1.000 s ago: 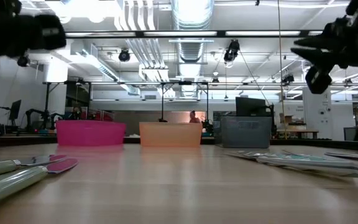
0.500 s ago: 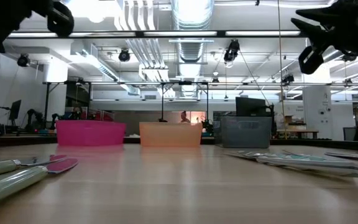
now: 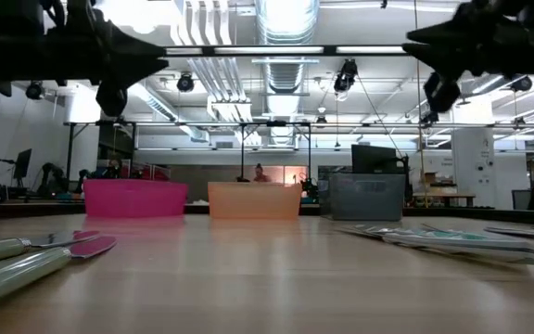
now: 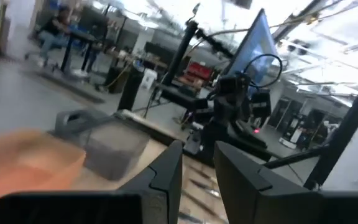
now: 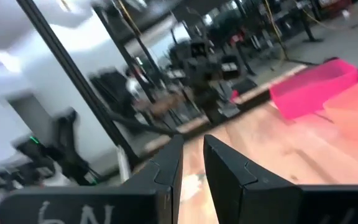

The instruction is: Sort silverware by color (type)

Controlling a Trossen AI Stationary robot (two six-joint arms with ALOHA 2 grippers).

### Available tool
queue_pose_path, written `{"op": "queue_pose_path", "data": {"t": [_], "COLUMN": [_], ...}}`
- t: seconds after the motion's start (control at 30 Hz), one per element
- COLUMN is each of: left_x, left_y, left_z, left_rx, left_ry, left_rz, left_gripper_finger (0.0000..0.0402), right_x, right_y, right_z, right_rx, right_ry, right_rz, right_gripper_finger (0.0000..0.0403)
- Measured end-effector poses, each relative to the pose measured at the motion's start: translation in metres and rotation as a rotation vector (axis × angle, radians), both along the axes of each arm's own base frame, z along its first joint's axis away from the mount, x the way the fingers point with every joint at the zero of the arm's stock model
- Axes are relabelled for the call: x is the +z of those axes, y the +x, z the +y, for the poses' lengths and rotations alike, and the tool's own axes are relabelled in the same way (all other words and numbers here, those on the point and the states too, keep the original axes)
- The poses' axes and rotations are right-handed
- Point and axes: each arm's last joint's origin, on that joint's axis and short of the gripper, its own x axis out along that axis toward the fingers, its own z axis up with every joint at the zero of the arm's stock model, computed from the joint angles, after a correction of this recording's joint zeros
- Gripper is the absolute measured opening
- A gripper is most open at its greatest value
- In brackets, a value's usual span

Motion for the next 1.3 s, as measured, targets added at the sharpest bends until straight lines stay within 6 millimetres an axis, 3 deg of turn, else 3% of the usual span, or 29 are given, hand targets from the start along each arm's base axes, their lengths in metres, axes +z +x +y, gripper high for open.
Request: {"op": "queue_pose_path", "data": {"t": [0.13,0.37,0.47,0.6,0.73,0.87,1.07,1.3], "left_x": [0.003,0.007,0.023,0.052,0.066,0.071,0.053,0.062], "left_y": [0.001,0.002,0.006,0.016,0.028,0.032,0.029,0.021], "left_z": [0.001,0.003,0.002,0.000,0.001,0.002,0.002,0.003], "left_rx": [0.053,0.092,0.055,0.036,0.031,0.005,-0.019,0.059], "left_ry": [0.045,-0.006,0.071,0.312,0.566,0.584,0.548,0.519], "left_rz": [-0.032,-0.066,-0.096,-0.035,0.264,0.445,0.467,0.394], "left_gripper_finger": [0.0076,0.0076,0.0076,0.0076,0.0076,0.0076,0.0076,0.0076], "right_x": [0.026,0.064,0.075,0.088,0.088,0.087,0.078,0.062], "right_y": [0.018,0.041,0.051,0.061,0.070,0.079,0.091,0.111], "right_z": [-0.006,-0.012,-0.013,-0.014,-0.014,-0.008,0.006,0.014], "right_rx": [-0.023,-0.062,-0.073,-0.097,-0.131,-0.165,-0.215,-0.208], "right_ry": [-0.037,0.127,0.228,0.359,0.486,0.619,0.777,0.791], "right_rz": [0.150,0.395,0.464,0.528,0.652,0.771,0.946,1.049], "right_gripper_finger": [0.0057,0.0057,0.0057,0.0057,0.0057,0.0057,0.0057,0.0057]}}
